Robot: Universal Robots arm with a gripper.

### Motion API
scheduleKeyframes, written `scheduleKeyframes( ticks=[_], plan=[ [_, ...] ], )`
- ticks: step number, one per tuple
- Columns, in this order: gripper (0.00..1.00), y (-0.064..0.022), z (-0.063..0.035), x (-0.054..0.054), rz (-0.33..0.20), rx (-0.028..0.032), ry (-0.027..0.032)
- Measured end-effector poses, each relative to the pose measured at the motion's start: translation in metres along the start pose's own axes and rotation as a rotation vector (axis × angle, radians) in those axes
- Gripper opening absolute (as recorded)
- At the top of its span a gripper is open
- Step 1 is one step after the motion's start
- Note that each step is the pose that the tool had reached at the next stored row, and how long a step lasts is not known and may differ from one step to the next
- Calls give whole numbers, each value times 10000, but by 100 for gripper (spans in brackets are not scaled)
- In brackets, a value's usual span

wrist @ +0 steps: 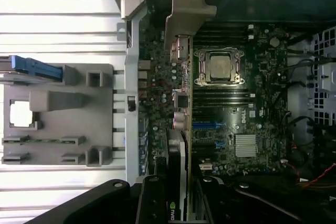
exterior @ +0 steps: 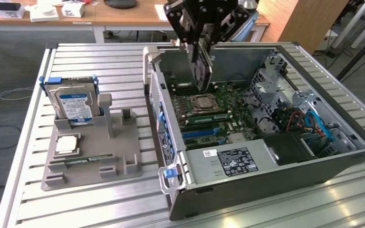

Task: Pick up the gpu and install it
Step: 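Pick up the gpu and move the gpu toward the slot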

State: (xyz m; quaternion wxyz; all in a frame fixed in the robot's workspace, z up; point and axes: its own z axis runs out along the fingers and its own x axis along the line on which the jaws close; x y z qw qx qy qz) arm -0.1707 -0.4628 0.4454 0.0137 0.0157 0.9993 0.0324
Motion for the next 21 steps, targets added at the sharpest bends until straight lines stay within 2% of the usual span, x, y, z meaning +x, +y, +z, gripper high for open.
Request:
scheduleKeyframes(
  ticks=[14, 21],
  plan=[
    [27, 19, 19, -635, -5, -35, 20],
    [27, 27, 25, -893, -7, -44, 24]
  ],
)
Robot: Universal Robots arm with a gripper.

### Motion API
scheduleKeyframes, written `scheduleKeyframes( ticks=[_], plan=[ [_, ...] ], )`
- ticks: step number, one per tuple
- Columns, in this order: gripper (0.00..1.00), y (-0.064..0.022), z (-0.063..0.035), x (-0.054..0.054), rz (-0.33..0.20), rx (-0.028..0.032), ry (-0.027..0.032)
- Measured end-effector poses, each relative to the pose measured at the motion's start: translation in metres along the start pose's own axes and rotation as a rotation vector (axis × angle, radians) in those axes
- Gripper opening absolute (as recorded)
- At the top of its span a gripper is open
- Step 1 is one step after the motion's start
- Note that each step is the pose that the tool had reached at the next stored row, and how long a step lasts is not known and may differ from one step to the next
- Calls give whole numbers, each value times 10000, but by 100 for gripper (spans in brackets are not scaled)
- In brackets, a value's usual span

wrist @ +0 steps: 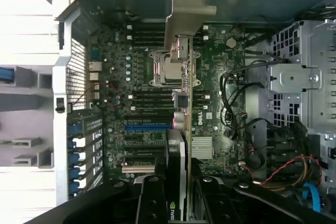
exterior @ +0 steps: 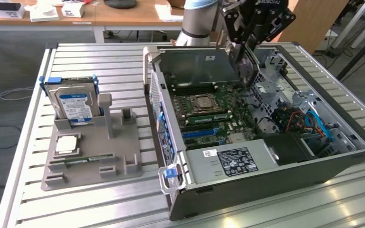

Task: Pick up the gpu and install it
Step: 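Pick up the gpu and move the gpu toward the slot, then insert the gpu into the slot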

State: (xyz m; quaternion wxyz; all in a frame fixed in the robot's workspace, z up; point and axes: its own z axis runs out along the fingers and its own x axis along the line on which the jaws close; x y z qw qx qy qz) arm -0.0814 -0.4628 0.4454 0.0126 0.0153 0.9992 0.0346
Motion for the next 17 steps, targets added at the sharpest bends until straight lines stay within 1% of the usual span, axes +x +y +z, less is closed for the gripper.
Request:
scheduleKeyframes(
  ticks=[5, 17],
  plan=[
    [27, 4, 4, -135, -2, -5, -1],
    [27, 4, 8, -143, -1, -5, 0]
  ],
)
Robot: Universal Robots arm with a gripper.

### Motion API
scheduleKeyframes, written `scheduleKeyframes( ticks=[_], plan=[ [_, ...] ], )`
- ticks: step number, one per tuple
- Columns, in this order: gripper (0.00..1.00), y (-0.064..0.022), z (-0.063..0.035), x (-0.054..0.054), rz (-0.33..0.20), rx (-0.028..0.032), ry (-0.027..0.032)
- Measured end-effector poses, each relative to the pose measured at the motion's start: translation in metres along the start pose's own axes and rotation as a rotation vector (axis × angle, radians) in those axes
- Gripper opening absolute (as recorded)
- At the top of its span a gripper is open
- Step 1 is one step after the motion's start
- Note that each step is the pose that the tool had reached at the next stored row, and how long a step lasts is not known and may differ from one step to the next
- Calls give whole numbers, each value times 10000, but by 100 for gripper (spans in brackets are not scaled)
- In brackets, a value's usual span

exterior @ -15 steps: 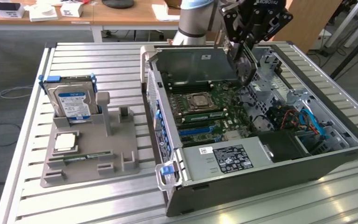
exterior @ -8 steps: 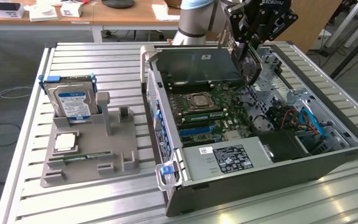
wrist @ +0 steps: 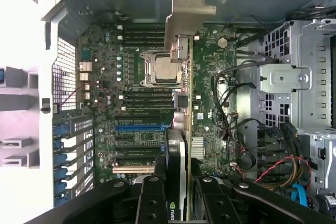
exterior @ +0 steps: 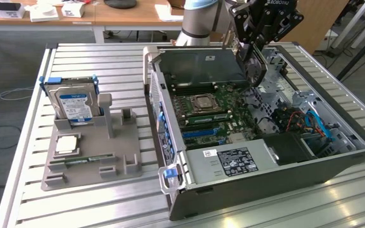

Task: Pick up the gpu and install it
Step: 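Insert the gpu into the slot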

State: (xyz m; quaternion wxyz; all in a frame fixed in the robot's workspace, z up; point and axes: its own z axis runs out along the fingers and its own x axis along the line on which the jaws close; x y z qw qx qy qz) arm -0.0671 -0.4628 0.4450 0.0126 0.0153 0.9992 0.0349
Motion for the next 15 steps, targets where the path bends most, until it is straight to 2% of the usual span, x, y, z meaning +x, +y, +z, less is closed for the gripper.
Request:
scheduleKeyframes(
  ticks=[4, 15],
  plan=[
    [27, -2, 24, 1, -14, -1, 1],
    [27, -15, 220, 6, -30, 0, 2]
  ],
)
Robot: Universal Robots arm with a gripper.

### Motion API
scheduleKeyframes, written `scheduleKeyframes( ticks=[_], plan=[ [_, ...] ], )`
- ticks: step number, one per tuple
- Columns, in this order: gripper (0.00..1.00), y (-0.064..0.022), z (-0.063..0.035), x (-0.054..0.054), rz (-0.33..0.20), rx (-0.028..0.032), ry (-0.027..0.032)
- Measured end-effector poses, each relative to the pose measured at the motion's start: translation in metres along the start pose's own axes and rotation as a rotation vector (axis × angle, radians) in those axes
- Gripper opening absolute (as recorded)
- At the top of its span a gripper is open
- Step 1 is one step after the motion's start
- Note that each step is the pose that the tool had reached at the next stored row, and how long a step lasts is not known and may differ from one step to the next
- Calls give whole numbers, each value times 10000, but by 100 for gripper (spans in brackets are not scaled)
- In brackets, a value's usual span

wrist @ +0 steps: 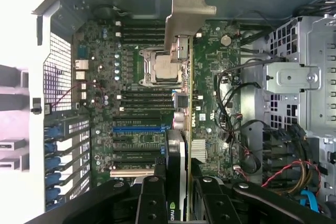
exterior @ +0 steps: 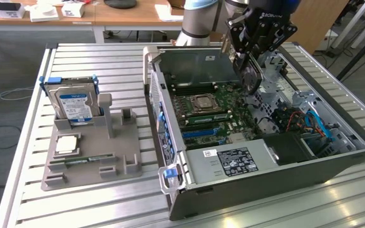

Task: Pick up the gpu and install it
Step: 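Insert the gpu into the slot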

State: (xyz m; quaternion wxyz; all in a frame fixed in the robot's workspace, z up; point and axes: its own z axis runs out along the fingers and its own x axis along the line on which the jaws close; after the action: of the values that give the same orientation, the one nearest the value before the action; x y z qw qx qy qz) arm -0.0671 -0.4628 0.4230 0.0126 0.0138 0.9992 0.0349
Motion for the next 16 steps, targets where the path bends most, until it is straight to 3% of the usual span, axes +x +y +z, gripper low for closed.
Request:
scheduleKeyframes(
  ticks=[9, 16],
  plan=[
    [27, -10, 152, 4, -3, 1, 0],
    [27, -11, 157, 4, -4, 0, 0]
  ],
)
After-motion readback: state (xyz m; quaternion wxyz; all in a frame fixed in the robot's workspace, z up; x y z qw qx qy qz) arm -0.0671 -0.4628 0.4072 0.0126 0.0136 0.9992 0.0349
